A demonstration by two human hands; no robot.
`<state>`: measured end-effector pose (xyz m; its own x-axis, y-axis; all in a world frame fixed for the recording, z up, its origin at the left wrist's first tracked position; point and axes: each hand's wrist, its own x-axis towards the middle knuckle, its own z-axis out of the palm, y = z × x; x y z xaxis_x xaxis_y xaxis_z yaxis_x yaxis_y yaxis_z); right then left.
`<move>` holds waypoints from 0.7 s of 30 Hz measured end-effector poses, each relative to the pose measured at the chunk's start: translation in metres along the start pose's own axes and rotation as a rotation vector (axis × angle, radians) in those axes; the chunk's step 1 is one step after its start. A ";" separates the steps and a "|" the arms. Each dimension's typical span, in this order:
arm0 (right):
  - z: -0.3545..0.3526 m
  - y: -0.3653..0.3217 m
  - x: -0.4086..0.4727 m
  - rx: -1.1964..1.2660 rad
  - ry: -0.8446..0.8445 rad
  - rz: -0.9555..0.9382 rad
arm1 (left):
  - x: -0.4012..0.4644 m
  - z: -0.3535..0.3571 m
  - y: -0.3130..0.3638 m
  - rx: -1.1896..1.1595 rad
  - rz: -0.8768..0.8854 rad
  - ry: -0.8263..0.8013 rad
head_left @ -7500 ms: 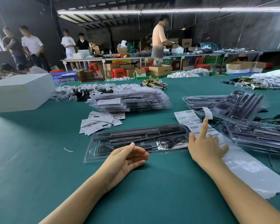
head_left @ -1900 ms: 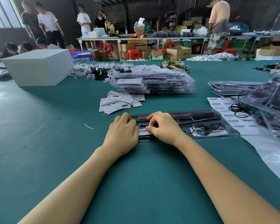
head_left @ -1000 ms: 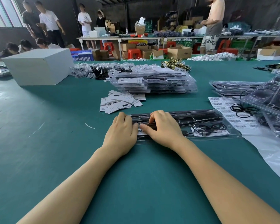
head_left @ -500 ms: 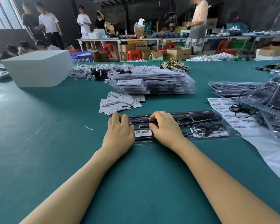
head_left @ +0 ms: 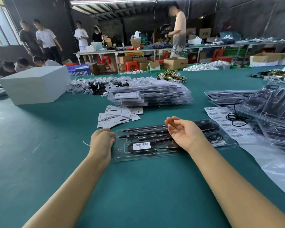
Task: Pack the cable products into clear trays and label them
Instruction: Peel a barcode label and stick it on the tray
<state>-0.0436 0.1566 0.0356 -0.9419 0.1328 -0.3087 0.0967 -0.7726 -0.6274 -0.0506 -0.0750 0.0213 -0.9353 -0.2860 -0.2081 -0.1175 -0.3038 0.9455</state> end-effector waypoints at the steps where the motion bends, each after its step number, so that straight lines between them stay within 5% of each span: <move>1: -0.003 -0.003 0.001 0.094 -0.002 0.041 | 0.002 -0.002 0.004 -0.076 -0.059 -0.013; 7: -0.002 -0.010 0.000 0.238 -0.051 0.085 | 0.011 -0.020 0.024 -0.467 -0.376 -0.182; 11: 0.007 -0.016 -0.004 -0.057 -0.069 0.017 | 0.009 -0.019 0.023 -0.388 -0.332 -0.316; 15: 0.024 -0.011 -0.020 -0.961 -0.232 -0.270 | 0.002 -0.011 0.023 -0.285 -0.180 -0.443; 19: 0.033 -0.004 -0.037 -1.853 -0.526 -0.403 | 0.001 -0.008 0.020 -0.302 -0.140 -0.405; 21: 0.032 0.004 -0.039 -2.158 -0.469 -0.406 | -0.002 -0.007 0.019 -0.388 -0.156 -0.378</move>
<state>-0.0167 0.1281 0.0683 -0.9505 -0.3031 -0.0681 -0.2718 0.9176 -0.2900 -0.0491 -0.0862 0.0377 -0.9797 0.1124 -0.1661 -0.1990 -0.6489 0.7344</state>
